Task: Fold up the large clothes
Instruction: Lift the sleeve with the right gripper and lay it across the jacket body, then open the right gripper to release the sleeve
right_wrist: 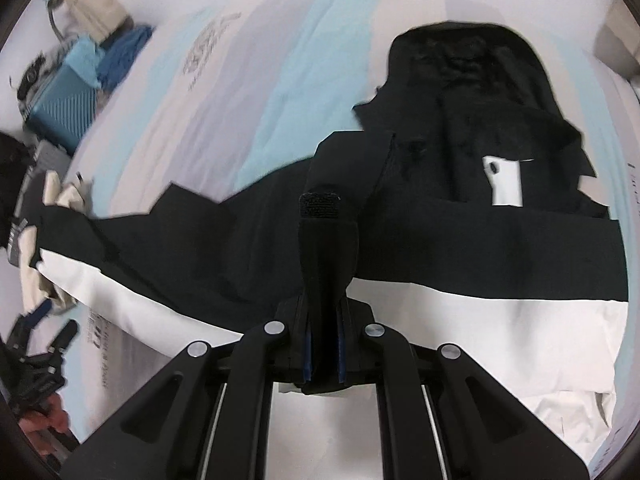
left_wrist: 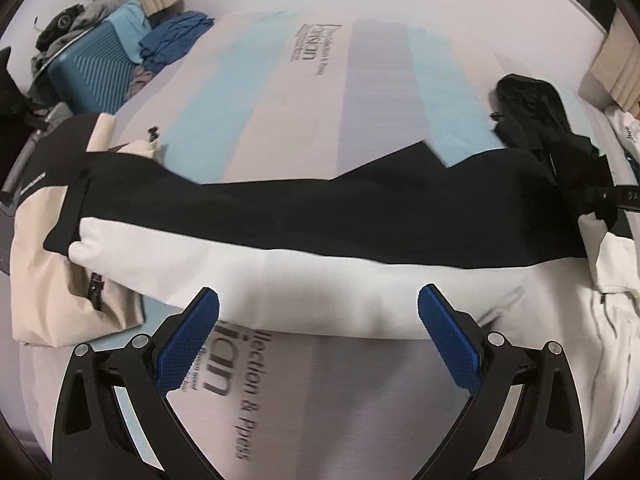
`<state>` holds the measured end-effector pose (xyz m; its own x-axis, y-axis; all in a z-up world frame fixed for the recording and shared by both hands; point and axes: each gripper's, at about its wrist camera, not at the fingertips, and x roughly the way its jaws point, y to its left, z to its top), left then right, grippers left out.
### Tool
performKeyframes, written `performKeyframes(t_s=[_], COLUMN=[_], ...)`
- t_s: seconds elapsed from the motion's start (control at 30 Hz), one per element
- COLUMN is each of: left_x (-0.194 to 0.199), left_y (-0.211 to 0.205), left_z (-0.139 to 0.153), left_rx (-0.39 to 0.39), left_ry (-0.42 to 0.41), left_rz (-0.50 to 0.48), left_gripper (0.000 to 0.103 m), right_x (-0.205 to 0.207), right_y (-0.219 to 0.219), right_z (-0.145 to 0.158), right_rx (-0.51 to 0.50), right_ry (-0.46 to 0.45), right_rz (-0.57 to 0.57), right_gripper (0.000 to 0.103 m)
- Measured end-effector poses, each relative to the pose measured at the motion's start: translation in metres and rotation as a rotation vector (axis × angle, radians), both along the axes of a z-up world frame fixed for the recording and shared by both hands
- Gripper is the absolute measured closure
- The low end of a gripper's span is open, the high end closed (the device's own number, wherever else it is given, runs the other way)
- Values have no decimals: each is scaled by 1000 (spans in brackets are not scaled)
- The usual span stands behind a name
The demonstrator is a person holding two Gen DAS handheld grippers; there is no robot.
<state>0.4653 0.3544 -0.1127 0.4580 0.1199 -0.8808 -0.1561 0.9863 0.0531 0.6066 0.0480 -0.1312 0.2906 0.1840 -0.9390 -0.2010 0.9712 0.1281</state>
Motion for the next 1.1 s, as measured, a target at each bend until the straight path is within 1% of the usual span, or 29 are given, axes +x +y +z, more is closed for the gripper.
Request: performKeyframes(t_s=[0.23,0.3,0.33,0.43,0.5,0.53,0.63,0.67,0.73,0.93,1.03,1.07,1.1], left_x=[-9,-13,-14,-19,-23,-24,-25,-25,-26,-27,-22,-20,-19], left_y=[38,48,52,67,79,82,95,100,111,160,185,195,200], left_z=[-14,-17,-18,-20,-22,-22,-23,-23,-19,1,-1,-3,-4], left_rx=[-20,-21,-21,-29,-39,-43,-49,-50,-52,-78,-97,-117,-123], left_ry=[13,15,16,14,11,10,3,1,-8,-50,-40,-40,-39], left_rz=[53,61,65,90,112,119,133,138,150,207,229,239,247], left_gripper=[6,6,6,6,6,6,6,6,6,6,6,6,9], right_x=[-2,-3,-5,-9,-12,-14,-24,-28,-36,-49,-50,-52,-52], right_y=[21,23,25,34,40,43,56,60,62,58,48,46,43], right_z=[-44,-50,-53,-57,-56,-54,-49,-47,-41,-21,-11,-8,-4], right_rx=[-77,-85,-87,-92,-87,-90,-105,-109,-98,-66,-67,-65,-70], right_ry=[55,67,73,72,64,55,23,13,-7,-32,-42,-45,-53], right_rz=[25,24,18,15,12,13,43,53,61,59,34,27,17], right_gripper=[94,87,86,75,59,55,48,40,34,33,33,33,33])
